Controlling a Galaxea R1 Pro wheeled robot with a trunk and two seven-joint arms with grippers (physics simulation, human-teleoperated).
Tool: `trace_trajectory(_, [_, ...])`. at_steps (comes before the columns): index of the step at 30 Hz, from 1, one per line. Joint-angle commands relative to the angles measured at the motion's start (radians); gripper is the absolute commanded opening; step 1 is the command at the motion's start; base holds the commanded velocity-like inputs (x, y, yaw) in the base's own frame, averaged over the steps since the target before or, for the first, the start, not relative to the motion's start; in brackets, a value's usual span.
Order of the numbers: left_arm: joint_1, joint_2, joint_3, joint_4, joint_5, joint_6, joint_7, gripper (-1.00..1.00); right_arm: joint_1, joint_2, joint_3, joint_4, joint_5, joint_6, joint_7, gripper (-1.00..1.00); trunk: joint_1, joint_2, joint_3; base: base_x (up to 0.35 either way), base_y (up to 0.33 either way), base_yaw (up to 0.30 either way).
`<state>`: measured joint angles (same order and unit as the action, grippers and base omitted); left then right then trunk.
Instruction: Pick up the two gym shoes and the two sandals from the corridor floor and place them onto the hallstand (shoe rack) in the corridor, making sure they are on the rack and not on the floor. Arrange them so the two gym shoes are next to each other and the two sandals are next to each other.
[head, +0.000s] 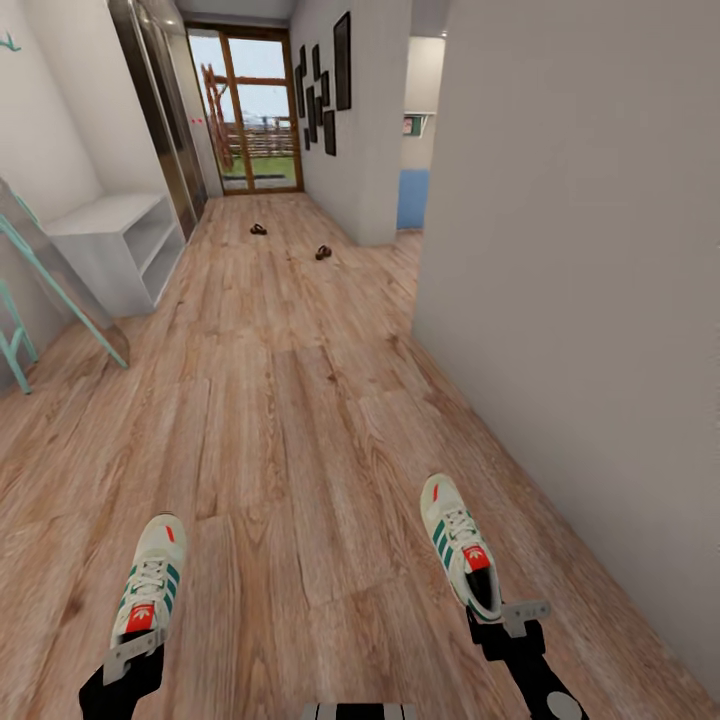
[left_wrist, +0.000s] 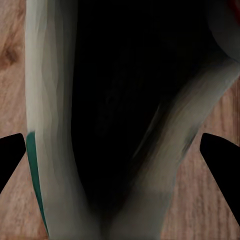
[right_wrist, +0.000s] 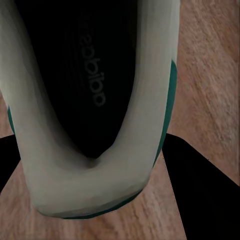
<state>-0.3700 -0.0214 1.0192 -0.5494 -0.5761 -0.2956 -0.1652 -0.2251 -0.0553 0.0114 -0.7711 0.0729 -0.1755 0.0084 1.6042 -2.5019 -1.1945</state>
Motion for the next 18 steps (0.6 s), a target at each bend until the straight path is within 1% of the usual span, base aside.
trace_trajectory(1, [-0.001,-0.001,0.009,-0.001,-0.008,-0.004,-0.008,-1.00,0.000,0.000,0.001,0.005,0.007,-0.003,-0.002,-1.00,-0.001,0.000,0.005,0.000,0.000,-0.072])
trace_trajectory(5, [-0.001,-0.003,0.008,-0.001,-0.008,-0.004,-0.008,-1.00,0.000,0.000,0.000,0.046,0.006,-0.016,-0.003,-1.00,-0.002,0.001,0.026,0.000,0.000,-0.072])
trace_trajectory(9, [0.000,-0.003,0.007,-0.001,-0.007,-0.004,-0.008,-1.00,0.000,0.000,0.001,0.112,0.007,-0.071,-0.003,-1.00,-0.004,0.002,0.048,0.000,0.000,-0.072])
trace_trajectory(14, [0.000,-0.004,0.007,-0.001,-0.007,-0.004,-0.008,-1.00,0.000,0.002,0.002,0.136,0.006,-0.089,-0.001,-1.00,-0.023,0.037,0.071,0.000,0.000,-0.073])
trace_trajectory(18, [0.000,-0.005,0.007,-0.001,-0.007,-0.004,-0.008,-1.00,0.000,0.002,0.002,0.137,0.006,-0.090,-0.002,-1.00,-0.023,0.037,0.077,0.000,0.000,-0.073])
